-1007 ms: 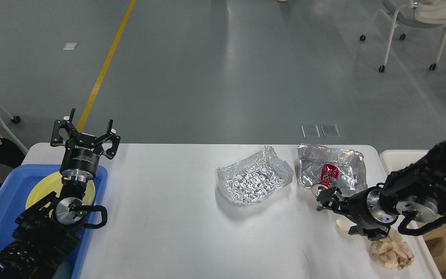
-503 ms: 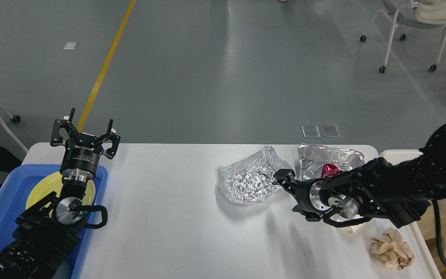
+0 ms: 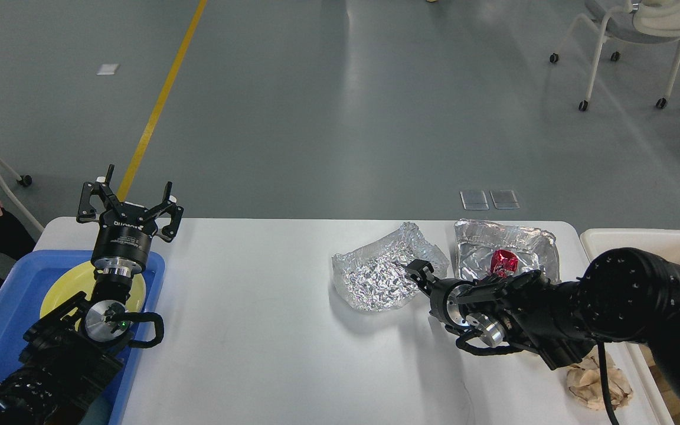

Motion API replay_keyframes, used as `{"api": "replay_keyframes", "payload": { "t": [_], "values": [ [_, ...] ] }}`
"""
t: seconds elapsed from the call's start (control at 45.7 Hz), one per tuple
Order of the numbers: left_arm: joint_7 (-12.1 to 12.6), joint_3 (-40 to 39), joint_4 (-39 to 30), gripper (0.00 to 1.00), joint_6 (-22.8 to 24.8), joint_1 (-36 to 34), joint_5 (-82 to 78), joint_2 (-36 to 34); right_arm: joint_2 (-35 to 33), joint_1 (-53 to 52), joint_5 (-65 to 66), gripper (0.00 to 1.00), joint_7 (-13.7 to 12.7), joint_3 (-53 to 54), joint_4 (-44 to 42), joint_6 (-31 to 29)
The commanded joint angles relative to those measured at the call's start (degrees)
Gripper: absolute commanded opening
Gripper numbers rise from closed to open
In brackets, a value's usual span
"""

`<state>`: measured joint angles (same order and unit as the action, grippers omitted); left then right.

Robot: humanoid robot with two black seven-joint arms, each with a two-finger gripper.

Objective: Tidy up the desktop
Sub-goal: 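Reach the right gripper to the foil tray with crumpled foil and grasp, then lift the crumpled-foil tray and drop it into the white bin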

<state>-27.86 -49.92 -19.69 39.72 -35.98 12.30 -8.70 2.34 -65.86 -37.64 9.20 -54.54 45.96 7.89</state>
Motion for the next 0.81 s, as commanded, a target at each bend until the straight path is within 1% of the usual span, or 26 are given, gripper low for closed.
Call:
{"api": "replay_keyframes", "payload": {
  "t": [0.0, 0.044, 0.088, 0.109, 0.394, 0.569, 0.657, 0.788],
  "values": [
    [0.0, 0.0, 0.0, 0.97, 0.0, 0.0, 0.0, 0.0, 0.0, 0.2, 0.0, 0.25, 0.0, 0.5, -0.1, 0.1],
    [0.0, 0.0, 0.0, 0.97, 0.0, 0.0, 0.0, 0.0, 0.0, 0.3, 0.1, 0.20, 0.1, 0.8, 0.3, 0.0],
    [0.0, 0.0, 0.0, 0.97, 0.0, -0.1, 0.0, 0.0, 0.0, 0.2, 0.1, 0.04, 0.2, 0.9, 0.5, -0.1],
    [0.0, 0.0, 0.0, 0.97, -0.1, 0.0, 0.0, 0.0, 0.0, 0.2, 0.2, 0.00, 0.3, 0.9, 0.5, -0.2],
    [0.0, 0.0, 0.0, 0.97, 0.0, -0.1, 0.0, 0.0, 0.1, -0.5, 0.7, 0.00, 0.4, 1.0, 3.2, -0.2],
    [0.0, 0.0, 0.0, 0.97, 0.0, 0.0, 0.0, 0.0, -0.4, -2.0, 0.9, 0.00, 0.4, 1.0, 6.5, 0.0],
    [0.0, 0.0, 0.0, 0.97, 0.0, 0.0, 0.0, 0.0, -1.6, -5.1, 1.2, 0.00, 0.4, 0.8, 11.1, -0.1],
    [0.0, 0.0, 0.0, 0.97, 0.0, 0.0, 0.0, 0.0, -7.8, -14.7, 4.9, 0.00, 0.4, 0.4, 22.3, -0.6]
  ]
}}
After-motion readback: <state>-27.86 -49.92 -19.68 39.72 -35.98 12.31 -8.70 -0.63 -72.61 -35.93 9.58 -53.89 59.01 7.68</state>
